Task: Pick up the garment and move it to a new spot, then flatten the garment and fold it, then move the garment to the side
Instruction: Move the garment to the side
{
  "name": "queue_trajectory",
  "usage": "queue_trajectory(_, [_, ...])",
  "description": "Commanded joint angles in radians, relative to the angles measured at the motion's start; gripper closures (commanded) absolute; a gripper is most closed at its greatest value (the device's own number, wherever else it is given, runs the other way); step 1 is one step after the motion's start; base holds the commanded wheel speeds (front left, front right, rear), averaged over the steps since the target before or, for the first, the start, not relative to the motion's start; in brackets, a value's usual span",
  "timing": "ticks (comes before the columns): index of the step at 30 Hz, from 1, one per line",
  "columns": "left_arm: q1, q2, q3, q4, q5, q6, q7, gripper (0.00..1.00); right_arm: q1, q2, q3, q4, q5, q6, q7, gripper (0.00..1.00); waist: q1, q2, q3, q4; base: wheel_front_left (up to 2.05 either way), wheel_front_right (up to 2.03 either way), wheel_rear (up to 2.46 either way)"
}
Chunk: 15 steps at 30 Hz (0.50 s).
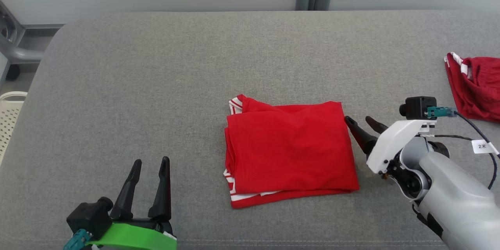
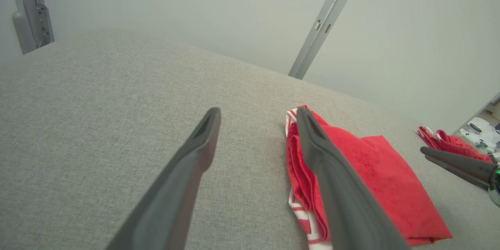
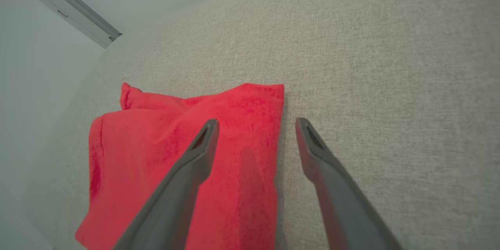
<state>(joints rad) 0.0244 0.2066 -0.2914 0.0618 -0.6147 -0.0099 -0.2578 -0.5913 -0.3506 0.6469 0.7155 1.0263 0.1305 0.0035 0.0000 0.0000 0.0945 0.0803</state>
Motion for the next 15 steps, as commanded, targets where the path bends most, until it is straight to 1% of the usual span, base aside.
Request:
queue_trajectory(1, [-0.013,0.007,0.000,-0.003,0.007,-0.002,-0.003,0.00,0.013,-0.007,0.000,0.000,-0.004,0.000,0.007,0.00,0.0000,0.0000,0.005,0.004,0.00,0.00,0.00])
queue_trajectory(6, [-0.024,0.007,-0.001,0.002,0.005,-0.002,-0.002,0.00,0.018,-0.034,0.012,0.005,-0.021,0.000,0.093,0.00,0.0000,0.0000,0.020,0.020,0.00,0.00,0.00])
queue_trajectory(15, [-0.041,-0.003,-0.001,0.013,0.006,-0.008,-0.004,0.00,0.005,-0.032,0.004,-0.009,0.044,0.000,0.217,0.00,0.0000,0.0000,0.045,0.057,0.00,0.00,0.00])
